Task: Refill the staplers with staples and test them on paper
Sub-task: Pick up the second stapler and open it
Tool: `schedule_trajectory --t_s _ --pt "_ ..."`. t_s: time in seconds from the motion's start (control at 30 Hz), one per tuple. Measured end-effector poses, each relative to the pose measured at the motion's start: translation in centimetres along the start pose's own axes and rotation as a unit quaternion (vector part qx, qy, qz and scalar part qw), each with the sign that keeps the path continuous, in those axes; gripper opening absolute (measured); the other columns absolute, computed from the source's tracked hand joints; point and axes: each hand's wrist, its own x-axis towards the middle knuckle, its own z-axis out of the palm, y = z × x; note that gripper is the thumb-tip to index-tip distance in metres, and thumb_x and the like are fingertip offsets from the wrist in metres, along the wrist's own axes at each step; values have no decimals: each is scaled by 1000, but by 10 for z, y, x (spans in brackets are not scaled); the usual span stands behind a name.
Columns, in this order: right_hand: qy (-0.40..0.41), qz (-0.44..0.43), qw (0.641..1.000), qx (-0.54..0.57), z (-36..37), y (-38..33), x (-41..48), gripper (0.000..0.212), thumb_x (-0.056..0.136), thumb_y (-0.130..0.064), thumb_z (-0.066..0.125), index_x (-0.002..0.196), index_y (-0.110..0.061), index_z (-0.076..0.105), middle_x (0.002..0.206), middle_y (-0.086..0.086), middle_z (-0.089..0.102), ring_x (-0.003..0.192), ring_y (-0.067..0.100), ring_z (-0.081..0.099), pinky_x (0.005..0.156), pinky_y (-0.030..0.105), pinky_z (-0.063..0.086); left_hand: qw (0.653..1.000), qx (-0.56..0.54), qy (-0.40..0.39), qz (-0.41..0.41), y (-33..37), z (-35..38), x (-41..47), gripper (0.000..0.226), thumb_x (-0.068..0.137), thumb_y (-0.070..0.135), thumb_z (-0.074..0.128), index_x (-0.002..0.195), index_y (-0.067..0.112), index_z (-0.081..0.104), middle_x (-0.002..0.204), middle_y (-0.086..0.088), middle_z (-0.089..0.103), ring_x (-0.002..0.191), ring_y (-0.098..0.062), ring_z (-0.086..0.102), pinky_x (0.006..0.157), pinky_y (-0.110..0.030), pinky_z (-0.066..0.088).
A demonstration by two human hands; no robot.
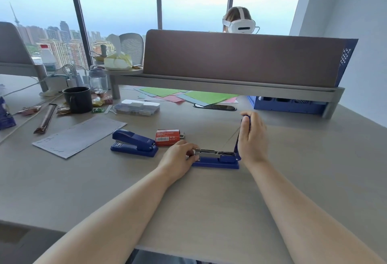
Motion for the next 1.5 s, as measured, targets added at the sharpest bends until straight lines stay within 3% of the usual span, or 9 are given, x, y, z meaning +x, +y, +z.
schedule_trajectory --t_s 0.27,0.47,0.7,0.93,1.07,1.17,1.27,1.37,1.5 --pt "40 256 966 -6 -23 42 4 45 73 -22 21 90 -2 57 100 18 65 88 28 52 70 26 30 1000 12 6 -17 0 -7 0 34 87 22 60 120 16 58 117 -4 63 102 -20 60 83 -28 46" --pt "-55 314 941 -111 -22 59 0 22 90 -23 40 84 -6 53 85 13 58 84 34 53 69 31 33 999 30 17 -23 2 -9 -2 35 88 24 59 123 21 56 120 -1 63 104 -18 59 80 -25 44" --pt "-101 345 922 -142 -20 63 -1 13 87 -22 45 82 -15 56 99 13 66 96 34 56 73 30 37 998 57 17 -31 6 -11 -4 34 88 26 58 122 21 56 119 -1 64 105 -19 60 85 -29 48" --pt "-128 337 915 -179 -20 52 -2 14 81 -20 44 70 -23 53 97 7 67 100 32 54 85 38 46 995 94 -38 -19 12 -22 -3 37 90 22 55 127 19 53 122 -1 64 109 -21 59 90 -32 48" --pt "-126 208 948 -206 -10 34 3 11 85 -20 48 75 -21 53 94 3 65 99 28 49 87 36 36 995 33 -89 -38 6 -41 22 47 88 17 54 134 19 43 126 -1 56 112 -17 55 98 -30 45" --pt "-170 135 963 -159 8 21 9 9 83 -18 52 78 -16 59 82 1 64 87 26 56 86 38 43 979 172 -104 -38 -4 -49 51 56 87 13 51 139 19 33 141 -7 42 126 -27 44 103 -38 40" --pt "-230 110 961 -108 26 12 18 8 82 -16 54 80 -14 61 76 -1 62 80 25 59 79 41 51 932 291 -209 -62 -9 -46 74 62 84 21 59 138 13 29 141 -13 40 127 -32 42 101 -39 40" --pt "-264 100 957 -71 41 6 23 9 84 -15 54 84 -13 62 77 -1 61 75 19 57 69 28 46 901 317 -283 -87 -10 -43 89 70 81 26 64 139 10 28 143 -12 41 127 -30 44 101 -35 40" --pt "-313 64 946 -47 51 8 23 8 84 -15 56 84 -15 63 70 -8 57 64 4 51 58 10 37 909 301 -280 -64 -14 -44 99 57 78 26 67 126 10 42 132 -12 46 118 -32 49 92 -35 44"
